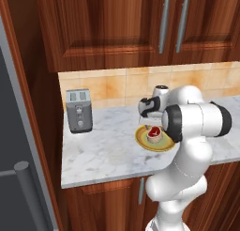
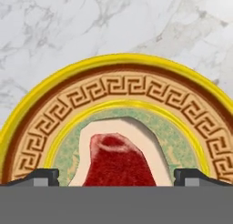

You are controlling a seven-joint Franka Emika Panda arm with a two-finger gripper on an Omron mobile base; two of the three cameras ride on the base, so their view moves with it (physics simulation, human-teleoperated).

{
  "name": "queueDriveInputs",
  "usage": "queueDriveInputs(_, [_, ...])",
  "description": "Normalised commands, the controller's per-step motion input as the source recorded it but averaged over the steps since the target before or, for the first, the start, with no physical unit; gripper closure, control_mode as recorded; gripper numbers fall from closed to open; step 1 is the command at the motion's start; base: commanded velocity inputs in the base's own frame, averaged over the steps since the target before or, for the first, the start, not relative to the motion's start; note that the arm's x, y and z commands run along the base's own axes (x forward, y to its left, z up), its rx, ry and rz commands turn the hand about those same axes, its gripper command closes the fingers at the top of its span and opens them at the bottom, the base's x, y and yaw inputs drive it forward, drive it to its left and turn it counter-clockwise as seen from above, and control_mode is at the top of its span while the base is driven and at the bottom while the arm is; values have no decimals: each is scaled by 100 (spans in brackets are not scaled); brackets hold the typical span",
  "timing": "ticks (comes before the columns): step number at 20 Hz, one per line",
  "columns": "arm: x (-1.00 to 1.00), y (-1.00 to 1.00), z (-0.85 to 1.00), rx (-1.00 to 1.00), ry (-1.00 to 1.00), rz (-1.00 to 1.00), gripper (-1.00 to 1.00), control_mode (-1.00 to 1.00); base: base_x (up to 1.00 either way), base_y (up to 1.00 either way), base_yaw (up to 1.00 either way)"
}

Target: Place the steak on the counter behind the older steak on the same shelf of the fridge to maintain FIFO order. Close the fridge door when finished.

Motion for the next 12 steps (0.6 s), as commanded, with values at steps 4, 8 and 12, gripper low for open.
queueDriveInputs(4, [0, 0, -8, 0, 0, 0, -100, -100, 0, 0, 0])
queueDriveInputs(8, [0, 0, -25, 0, 0, 0, -100, -100, 0, 0, 0])
queueDriveInputs(12, [0, 0, -33, 0, 0, 0, -100, -100, 0, 0, 0])
